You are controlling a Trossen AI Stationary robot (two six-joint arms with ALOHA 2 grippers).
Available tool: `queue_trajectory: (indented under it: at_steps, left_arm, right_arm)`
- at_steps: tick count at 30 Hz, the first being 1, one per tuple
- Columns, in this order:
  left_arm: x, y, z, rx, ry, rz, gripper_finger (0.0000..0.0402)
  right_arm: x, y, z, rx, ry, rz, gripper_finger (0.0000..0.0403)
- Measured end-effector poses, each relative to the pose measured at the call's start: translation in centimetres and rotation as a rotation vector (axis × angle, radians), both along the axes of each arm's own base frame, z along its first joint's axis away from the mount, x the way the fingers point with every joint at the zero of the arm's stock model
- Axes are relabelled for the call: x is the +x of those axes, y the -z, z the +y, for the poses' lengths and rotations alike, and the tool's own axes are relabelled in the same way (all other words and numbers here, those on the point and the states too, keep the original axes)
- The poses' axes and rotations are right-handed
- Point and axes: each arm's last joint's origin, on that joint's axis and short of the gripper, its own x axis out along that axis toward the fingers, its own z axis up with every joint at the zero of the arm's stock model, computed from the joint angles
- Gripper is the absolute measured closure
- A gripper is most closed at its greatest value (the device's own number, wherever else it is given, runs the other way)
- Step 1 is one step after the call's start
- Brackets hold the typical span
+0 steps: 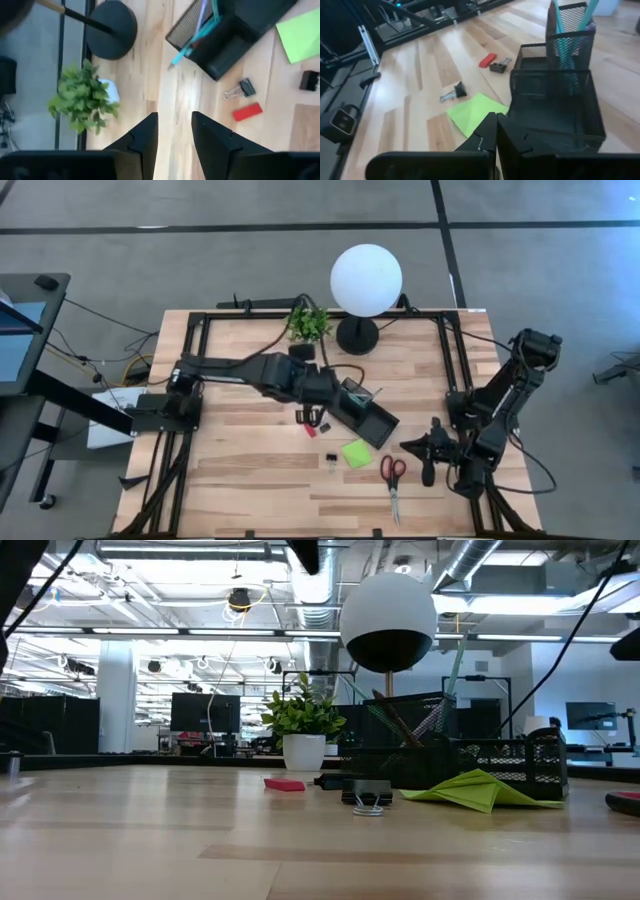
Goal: Pick and place office supplies into organizer
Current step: Put the red eraser into the desk organizer
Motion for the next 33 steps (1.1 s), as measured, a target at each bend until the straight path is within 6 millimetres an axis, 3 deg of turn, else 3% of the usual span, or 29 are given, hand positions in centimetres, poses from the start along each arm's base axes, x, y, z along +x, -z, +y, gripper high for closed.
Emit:
queue_trajectory:
  at_steps: [5,8,12,17,22,25,33]
  left_arm:
    - [-0.5,1.7,-1.6,0.068,0.01,0.081,0.0288]
    - [-0.7,3.8,-2.5,0.104,-0.039,0.114,0.0288]
    - [-1.7,6.1,-3.5,0.274,-0.09,0.124,0.0288]
    - [-6.1,4.9,-3.2,0.306,-0.143,0.062,0.0288]
    - [-12.1,2.9,-1.4,0.26,-0.302,-0.203,0.0288]
    - [-13.2,5.1,-1.1,0.13,-0.354,-0.436,0.0288]
    - [-11.9,14.1,-2.7,-0.251,-0.131,-0.813,0.0288]
  right_arm:
    - [-0.4,-0.2,0.6,0.05,-0.026,-0.018,0.0403]
    - [-0.8,-0.3,1.0,0.053,-0.058,-0.031,0.0403]
    - [-1.3,-0.4,1.2,0.02,-0.061,-0.079,0.0403]
    - [-1.3,-0.4,1.2,0.035,-0.055,-0.085,0.0403]
    - [-1.3,-0.5,1.3,0.043,-0.055,-0.085,0.0403]
    - [-1.3,-0.4,1.3,0.048,-0.064,-0.071,0.0403]
    - [-1.4,-0.2,1.4,0.076,-0.107,-0.003,0.0403]
